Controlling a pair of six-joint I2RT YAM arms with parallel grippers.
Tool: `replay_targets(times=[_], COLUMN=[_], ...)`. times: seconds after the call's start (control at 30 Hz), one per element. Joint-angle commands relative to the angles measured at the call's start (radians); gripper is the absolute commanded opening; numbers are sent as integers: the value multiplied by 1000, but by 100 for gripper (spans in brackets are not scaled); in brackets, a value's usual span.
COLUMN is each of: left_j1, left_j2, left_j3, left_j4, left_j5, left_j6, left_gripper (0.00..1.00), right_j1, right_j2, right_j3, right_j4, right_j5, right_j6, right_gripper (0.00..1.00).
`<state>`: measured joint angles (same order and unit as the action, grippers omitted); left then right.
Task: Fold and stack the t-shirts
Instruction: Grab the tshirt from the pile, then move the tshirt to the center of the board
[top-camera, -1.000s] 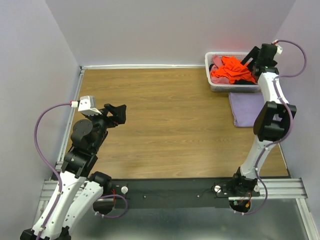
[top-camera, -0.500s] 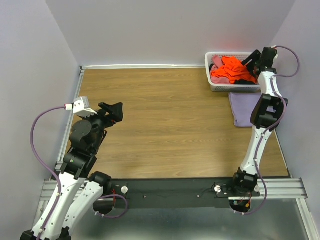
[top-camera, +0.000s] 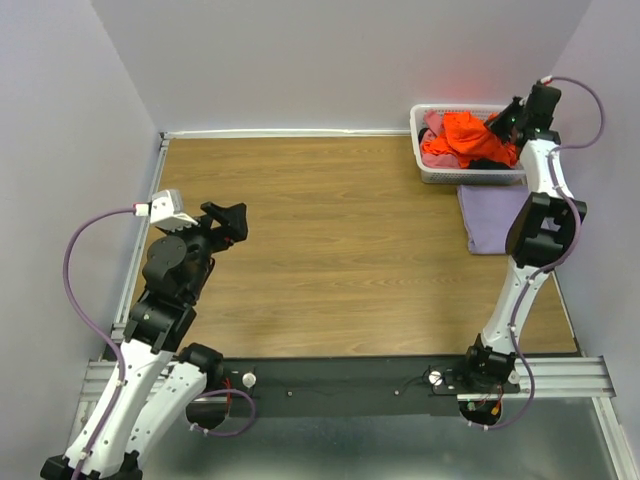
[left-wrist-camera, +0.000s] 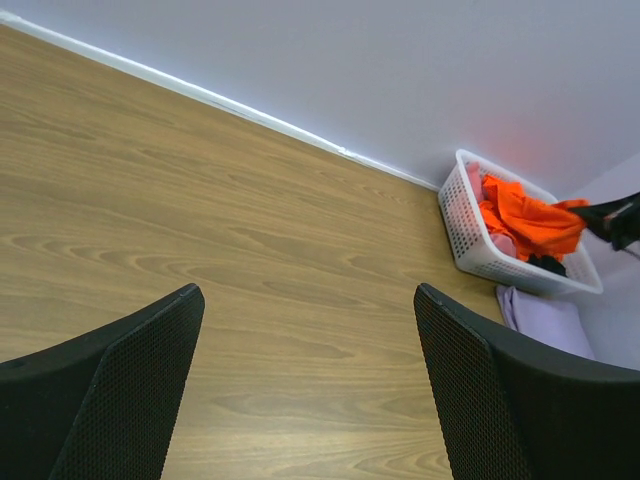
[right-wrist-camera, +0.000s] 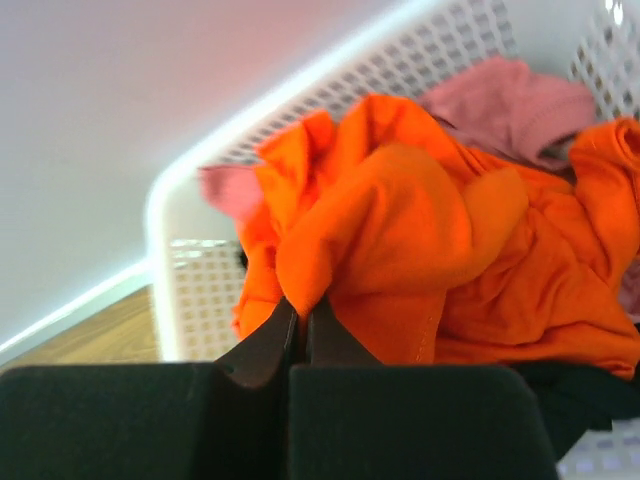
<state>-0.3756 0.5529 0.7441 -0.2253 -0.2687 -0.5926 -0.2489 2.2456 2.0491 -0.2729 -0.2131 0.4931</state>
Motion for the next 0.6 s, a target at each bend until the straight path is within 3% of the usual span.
replay_targets(times=[0.0,0.33,0.57], left_j1=[-3,-3,-3], left_j2=[25,100,117], left_j3=[27,61,98], left_j4=[47,81,75], left_j5=[16,100,180], left_j6=[68,145,206], left_gripper=[93,93,93], right_j1=[19,19,20], right_j2=[-194,-448,-655], right_j3=[-12,34,-18], right_j4=[23,20,20], right_j5=[-2,-18,-265], right_j6=[-80,-108,-68], right_gripper=[0,1,0])
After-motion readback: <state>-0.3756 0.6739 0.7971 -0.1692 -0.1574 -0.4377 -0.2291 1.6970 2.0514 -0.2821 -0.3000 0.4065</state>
